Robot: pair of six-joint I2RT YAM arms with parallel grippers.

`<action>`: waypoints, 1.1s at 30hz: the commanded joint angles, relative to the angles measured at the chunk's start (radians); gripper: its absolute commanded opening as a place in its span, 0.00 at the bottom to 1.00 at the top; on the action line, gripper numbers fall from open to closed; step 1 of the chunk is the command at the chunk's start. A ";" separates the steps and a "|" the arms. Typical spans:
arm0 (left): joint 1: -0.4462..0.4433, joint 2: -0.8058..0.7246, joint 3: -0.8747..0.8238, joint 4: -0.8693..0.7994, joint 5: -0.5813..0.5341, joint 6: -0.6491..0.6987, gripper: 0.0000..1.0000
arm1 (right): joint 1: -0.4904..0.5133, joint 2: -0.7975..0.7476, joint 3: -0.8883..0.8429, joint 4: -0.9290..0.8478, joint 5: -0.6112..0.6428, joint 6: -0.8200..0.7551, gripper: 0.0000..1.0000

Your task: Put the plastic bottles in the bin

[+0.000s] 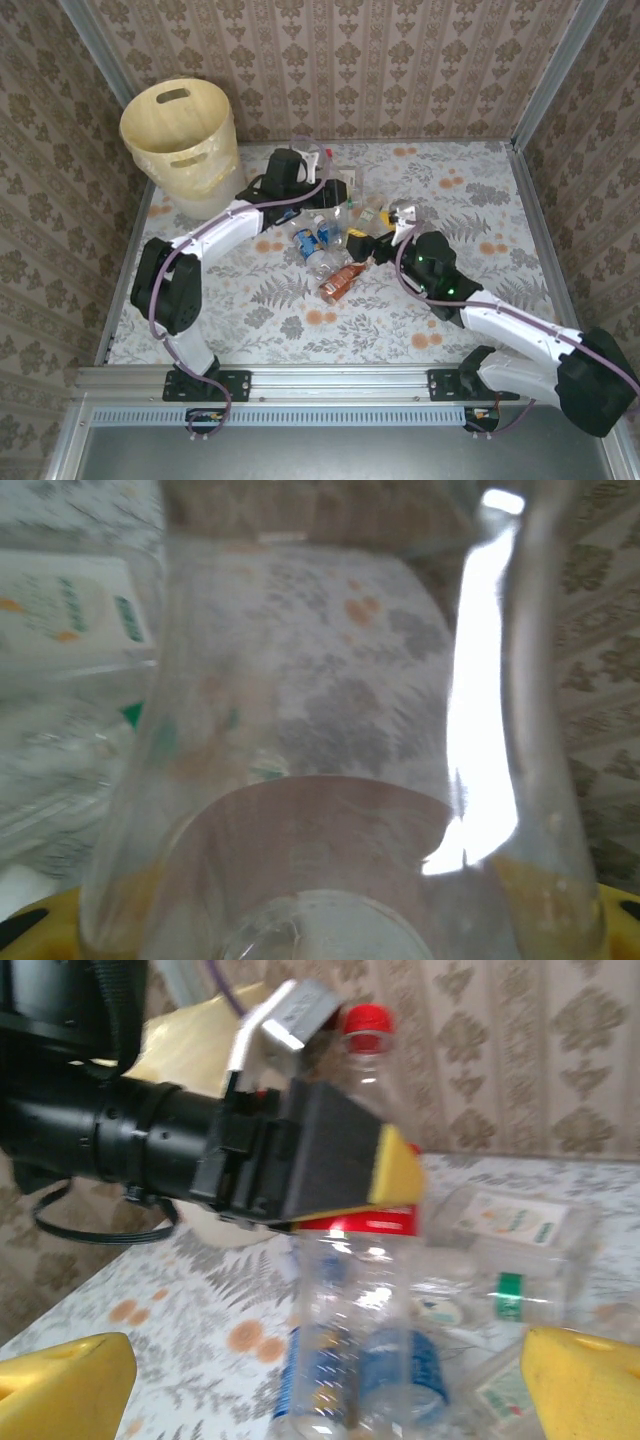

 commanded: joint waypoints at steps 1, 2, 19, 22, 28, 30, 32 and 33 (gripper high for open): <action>0.022 -0.085 0.080 -0.123 -0.131 0.121 0.54 | -0.001 -0.054 -0.052 -0.037 0.195 -0.022 1.00; 0.030 -0.094 0.090 -0.131 -0.146 0.133 0.55 | -0.001 -0.068 -0.068 -0.040 0.232 -0.020 1.00; 0.208 -0.172 0.363 -0.225 -0.348 0.354 0.56 | -0.033 -0.076 -0.144 -0.039 0.368 0.068 1.00; 0.230 -0.151 0.467 -0.249 -0.417 0.429 0.56 | -0.033 -0.059 -0.139 -0.035 0.364 0.081 1.00; 0.299 -0.123 0.542 -0.141 -0.618 0.510 0.56 | -0.032 -0.045 -0.129 -0.038 0.376 0.098 1.00; 0.335 -0.113 0.549 -0.104 -0.633 0.505 0.56 | -0.032 -0.041 -0.125 -0.045 0.374 0.101 1.00; 0.367 -0.099 0.564 -0.076 -0.643 0.513 0.56 | -0.032 -0.041 -0.122 -0.051 0.370 0.105 1.00; 0.384 -0.090 0.576 -0.065 -0.648 0.518 0.56 | -0.032 -0.041 -0.122 -0.051 0.367 0.107 1.00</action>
